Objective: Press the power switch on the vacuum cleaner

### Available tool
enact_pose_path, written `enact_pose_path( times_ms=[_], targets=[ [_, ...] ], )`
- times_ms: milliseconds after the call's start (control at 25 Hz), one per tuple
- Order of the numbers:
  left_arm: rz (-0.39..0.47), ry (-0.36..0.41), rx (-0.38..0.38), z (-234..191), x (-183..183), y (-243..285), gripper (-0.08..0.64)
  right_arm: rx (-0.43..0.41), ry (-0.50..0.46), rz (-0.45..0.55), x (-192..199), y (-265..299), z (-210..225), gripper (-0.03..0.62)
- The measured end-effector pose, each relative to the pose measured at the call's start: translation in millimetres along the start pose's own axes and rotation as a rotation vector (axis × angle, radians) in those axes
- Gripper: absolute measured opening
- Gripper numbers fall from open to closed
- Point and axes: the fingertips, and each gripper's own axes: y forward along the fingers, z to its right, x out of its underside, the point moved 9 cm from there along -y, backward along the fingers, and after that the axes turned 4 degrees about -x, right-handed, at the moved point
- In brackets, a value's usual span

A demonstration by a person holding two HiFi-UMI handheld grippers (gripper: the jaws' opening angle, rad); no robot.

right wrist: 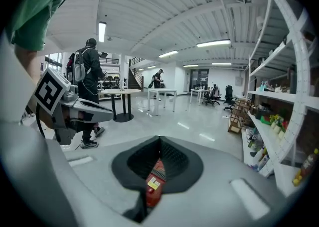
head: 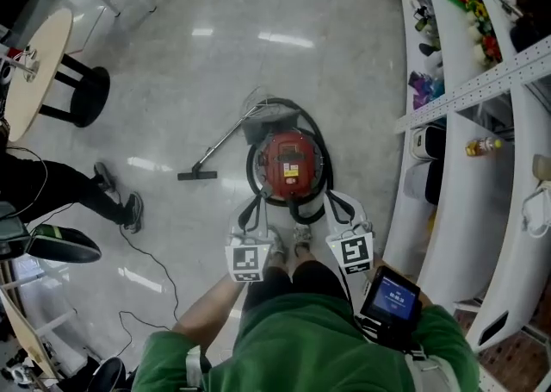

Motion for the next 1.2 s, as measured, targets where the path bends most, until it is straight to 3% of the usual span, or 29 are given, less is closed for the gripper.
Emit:
enact_pose_path(
  times_ms=[280,600,920,1200],
  targets=[
    [0.133,-0.009,0.009,2.1,-48.9,-48.9,0.008,0.034,-0.015,0.108,-47.4,-41.0,-24.6,0.002],
    [0.239,-0.008,0.021,3.9,-72.2,-94.1,0.007,0.046,-0.037,0.211,-80.4,-80.0,-54.4,0.002],
    [0.283,-0.016,0.046,3.7,-82.2,-123.9,0.006,0.078,-0.017,0.272,-100.4,-114.7,-83.3,0.002],
    [0.286,-0.008,0.101,2.7,-80.0,-149.6,0.006,0.109,0.042,0.251,-93.9,-131.9,-108.8,0.002]
  ],
)
